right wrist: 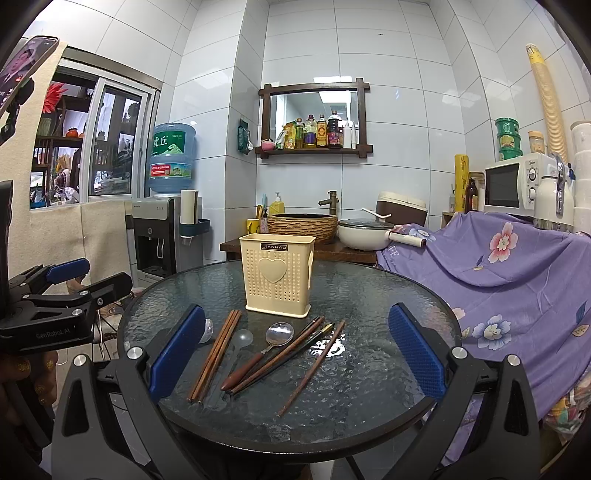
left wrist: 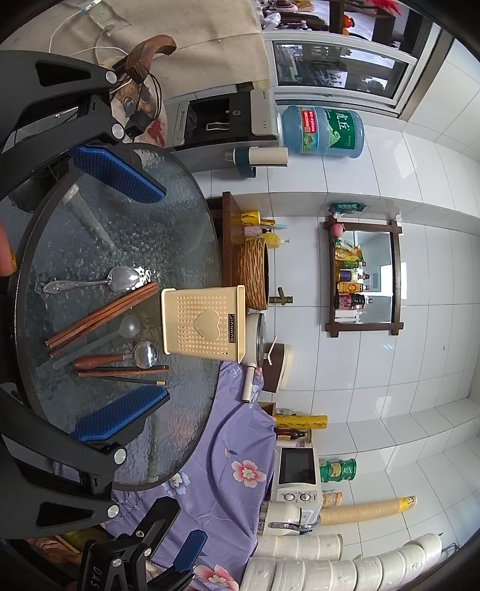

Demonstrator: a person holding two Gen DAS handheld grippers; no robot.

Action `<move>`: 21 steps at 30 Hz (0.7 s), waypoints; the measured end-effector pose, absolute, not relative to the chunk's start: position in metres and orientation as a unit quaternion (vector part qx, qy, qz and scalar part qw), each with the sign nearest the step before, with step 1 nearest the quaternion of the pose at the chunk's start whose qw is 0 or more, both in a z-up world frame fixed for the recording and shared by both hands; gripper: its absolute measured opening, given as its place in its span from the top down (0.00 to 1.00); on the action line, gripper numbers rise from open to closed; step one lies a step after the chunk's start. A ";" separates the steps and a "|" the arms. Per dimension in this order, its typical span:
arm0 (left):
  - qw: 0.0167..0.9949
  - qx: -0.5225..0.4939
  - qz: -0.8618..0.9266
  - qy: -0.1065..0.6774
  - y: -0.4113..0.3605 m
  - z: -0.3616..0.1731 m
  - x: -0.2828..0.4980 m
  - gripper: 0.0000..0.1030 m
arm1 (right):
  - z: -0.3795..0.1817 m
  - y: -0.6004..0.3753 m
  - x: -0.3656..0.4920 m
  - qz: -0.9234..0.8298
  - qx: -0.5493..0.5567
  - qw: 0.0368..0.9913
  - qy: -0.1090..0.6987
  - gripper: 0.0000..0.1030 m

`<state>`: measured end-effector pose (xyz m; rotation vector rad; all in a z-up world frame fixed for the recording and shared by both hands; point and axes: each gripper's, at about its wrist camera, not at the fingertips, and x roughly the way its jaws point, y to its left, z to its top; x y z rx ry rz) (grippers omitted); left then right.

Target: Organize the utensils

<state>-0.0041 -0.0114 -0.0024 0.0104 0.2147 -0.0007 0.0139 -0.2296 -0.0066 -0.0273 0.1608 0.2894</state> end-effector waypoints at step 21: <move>0.986 0.010 0.022 0.168 0.003 -0.019 0.025 0.06 | -0.019 -0.231 0.041 0.110 -0.022 0.986 0.123 0.05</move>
